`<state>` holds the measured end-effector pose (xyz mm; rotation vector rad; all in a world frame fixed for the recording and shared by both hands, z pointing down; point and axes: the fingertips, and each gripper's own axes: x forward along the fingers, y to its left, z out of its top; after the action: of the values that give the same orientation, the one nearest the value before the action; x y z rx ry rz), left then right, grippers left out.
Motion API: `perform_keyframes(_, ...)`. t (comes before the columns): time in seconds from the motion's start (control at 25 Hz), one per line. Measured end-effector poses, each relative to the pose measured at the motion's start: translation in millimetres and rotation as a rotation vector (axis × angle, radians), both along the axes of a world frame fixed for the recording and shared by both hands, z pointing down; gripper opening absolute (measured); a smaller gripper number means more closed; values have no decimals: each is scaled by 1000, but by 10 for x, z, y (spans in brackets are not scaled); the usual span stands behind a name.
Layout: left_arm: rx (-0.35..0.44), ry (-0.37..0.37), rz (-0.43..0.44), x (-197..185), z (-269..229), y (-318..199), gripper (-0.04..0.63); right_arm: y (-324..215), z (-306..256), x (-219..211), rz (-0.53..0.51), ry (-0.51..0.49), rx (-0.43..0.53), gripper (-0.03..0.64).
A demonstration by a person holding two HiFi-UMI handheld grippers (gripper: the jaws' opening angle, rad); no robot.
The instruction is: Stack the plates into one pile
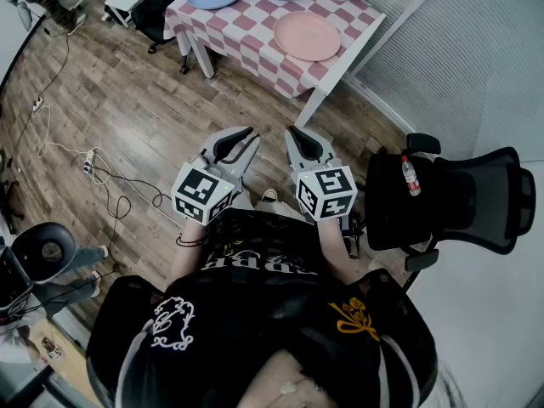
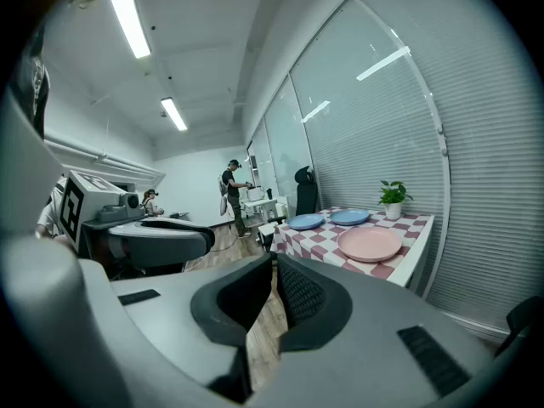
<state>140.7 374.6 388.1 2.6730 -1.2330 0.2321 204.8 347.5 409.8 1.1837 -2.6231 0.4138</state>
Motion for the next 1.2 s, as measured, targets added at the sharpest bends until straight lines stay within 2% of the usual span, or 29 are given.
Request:
perform_keyframes(0.32,3,-1,-22,-55,12,-101,77,-106,-19,20,0,-25,12,26)
perform_keyframes(1.2,-16,-51,-54,43,32,-276,77,-434,168,252,-7,-82,-62,27)
